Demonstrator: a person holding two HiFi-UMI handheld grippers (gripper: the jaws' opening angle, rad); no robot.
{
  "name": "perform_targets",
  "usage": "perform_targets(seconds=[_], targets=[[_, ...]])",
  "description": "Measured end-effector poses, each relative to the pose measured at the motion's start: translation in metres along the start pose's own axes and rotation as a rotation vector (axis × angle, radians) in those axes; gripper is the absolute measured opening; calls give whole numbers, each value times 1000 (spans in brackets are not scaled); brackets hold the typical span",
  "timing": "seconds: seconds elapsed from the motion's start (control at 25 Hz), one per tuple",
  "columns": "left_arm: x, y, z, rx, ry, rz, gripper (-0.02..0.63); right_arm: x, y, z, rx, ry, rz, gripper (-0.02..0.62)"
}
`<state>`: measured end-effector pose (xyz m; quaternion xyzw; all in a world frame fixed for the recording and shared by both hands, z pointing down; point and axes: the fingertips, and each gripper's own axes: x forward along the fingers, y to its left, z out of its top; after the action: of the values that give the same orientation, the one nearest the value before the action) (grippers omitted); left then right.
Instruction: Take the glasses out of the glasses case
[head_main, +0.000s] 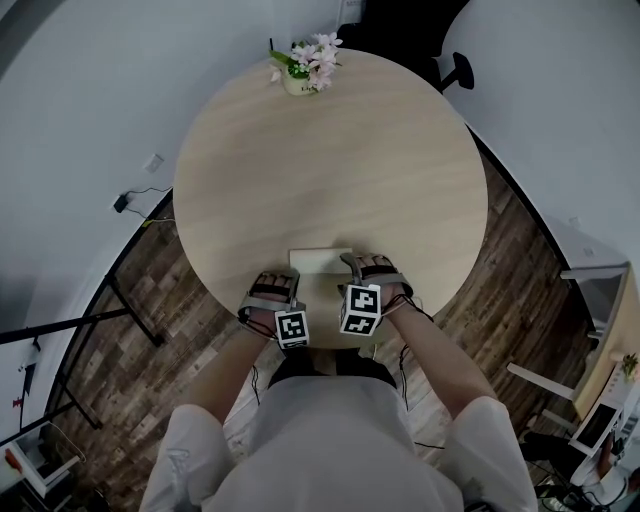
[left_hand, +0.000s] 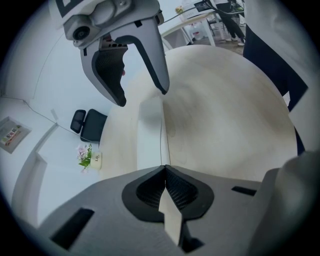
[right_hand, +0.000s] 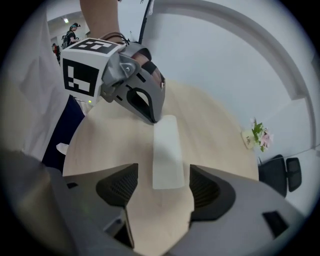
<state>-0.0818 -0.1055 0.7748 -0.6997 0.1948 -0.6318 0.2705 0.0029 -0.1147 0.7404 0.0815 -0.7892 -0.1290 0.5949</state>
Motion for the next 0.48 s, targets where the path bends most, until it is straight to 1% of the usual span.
perform_targets(seconds=[0.12, 0.24, 0.32, 0.48], targets=[[3, -5, -1, -9, -3, 3, 9, 11, -10, -3, -2, 10, 3, 278], [1, -6, 4, -57, -34, -17, 9, 16, -16, 0, 0, 7, 30, 278], [3, -4, 4, -46, -33, 6, 8, 21, -16, 1, 5, 2, 46, 281], [3, -6, 0, -14, -15, 2, 8, 33, -15, -2, -13, 17, 65, 281]])
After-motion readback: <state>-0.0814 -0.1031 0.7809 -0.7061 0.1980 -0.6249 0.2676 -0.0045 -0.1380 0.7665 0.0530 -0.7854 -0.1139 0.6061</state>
